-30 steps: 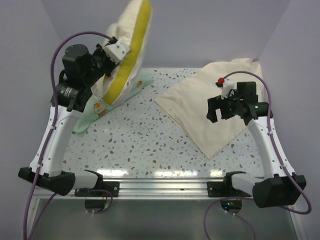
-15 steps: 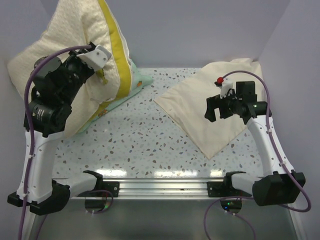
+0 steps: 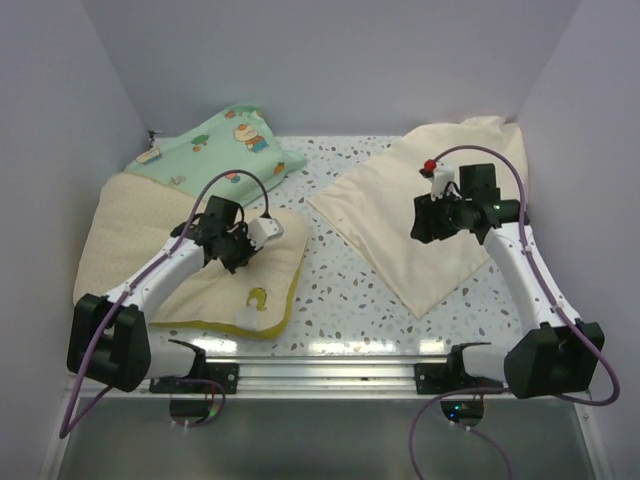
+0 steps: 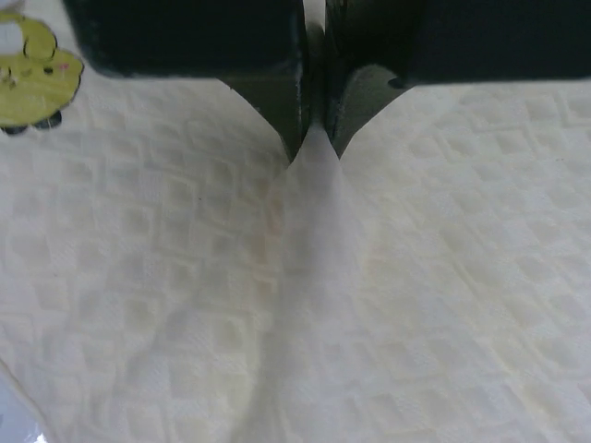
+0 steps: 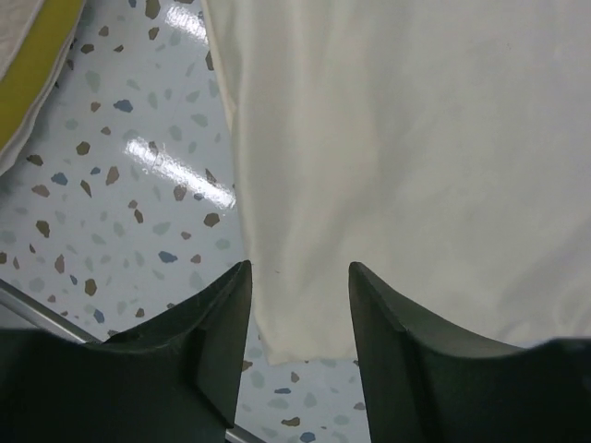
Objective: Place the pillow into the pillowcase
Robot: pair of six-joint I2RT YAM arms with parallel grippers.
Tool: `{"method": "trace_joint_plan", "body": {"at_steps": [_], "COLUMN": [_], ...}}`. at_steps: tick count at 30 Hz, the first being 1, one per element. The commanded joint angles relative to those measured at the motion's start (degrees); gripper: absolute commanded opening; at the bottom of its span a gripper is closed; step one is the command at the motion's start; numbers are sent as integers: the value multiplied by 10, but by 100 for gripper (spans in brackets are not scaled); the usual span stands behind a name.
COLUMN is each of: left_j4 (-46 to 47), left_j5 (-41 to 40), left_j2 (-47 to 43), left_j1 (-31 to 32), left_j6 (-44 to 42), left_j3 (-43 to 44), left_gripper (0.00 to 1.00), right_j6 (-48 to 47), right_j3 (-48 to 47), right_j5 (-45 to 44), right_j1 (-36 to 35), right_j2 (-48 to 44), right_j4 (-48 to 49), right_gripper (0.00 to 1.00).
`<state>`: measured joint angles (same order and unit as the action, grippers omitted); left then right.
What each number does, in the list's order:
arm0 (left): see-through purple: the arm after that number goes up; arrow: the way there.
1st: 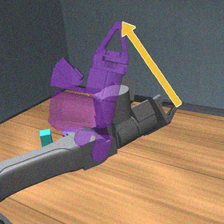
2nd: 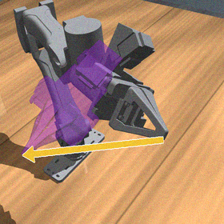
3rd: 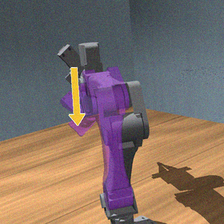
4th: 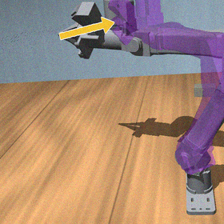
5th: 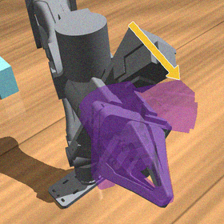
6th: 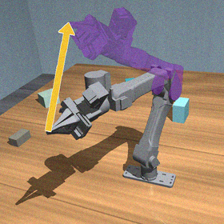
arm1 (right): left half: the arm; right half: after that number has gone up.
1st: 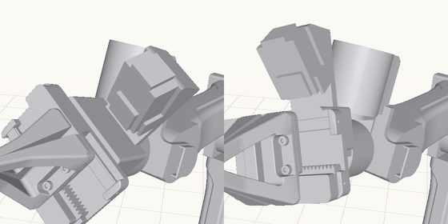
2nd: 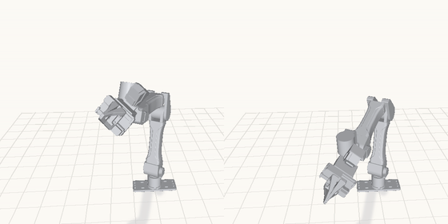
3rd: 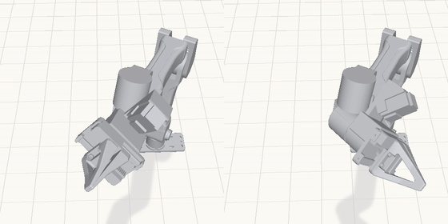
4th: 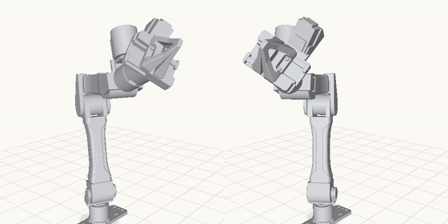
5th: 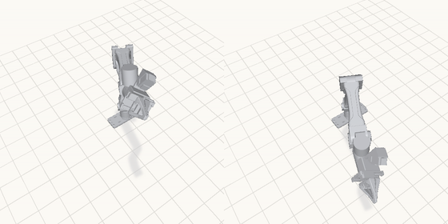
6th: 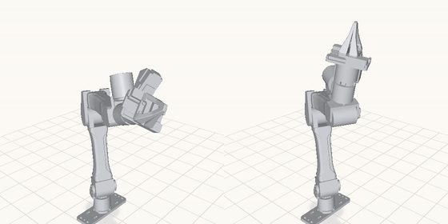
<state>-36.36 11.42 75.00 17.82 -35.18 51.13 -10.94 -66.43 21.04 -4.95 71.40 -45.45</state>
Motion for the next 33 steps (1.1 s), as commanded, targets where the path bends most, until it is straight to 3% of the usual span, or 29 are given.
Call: {"method": "trace_joint_plan", "body": {"at_steps": [1, 6, 9, 20, 23, 27, 28, 30, 31, 33], "left_j4": [96, 91, 80, 70, 63, 55, 48, 34, 17, -4], "left_j5": [124, 235, 266, 323, 332, 331, 337, 352, 359, 371], "left_j2": [-15, -10, -5, -17, -16, -14, -13, -10, -8, -4], "left_j1": [-9, -17, -17, -52, -52, -52, -52, -52, -52, -50], "left_j6": [9, -11, -9, -9, -23, -38, -44, -70, -81, -114], "left_j3": [-2, -14, -15, -22, -27, -30, -29, -25, -23, -17], "left_gripper": [0, 0, 0, 0, 0, 0, 0, 0, 0, 0], "right_j6": [11, 23, 29, 61, 62, 66, 66, 67, 67, 73], "right_j3": [12, 4, -14, -64, -82, -101, -104, -114, -118, -125], "right_j5": [7, -33, -42, -87, -90, -78, -72, -64, -57, -46], "right_j1": [-33, -102, -138, -183, -186, -187, -187, -187, -185, -183], "right_j2": [26, 90, 145, 305, 342, 371, 373, 369, 363, 336], "right_j4": [31, 65, 80, 137, 139, 133, 129, 118, 114, 105], "right_gripper": [49, 66, 70, 66, 61, 47, 30, 7, 0, 0]}}
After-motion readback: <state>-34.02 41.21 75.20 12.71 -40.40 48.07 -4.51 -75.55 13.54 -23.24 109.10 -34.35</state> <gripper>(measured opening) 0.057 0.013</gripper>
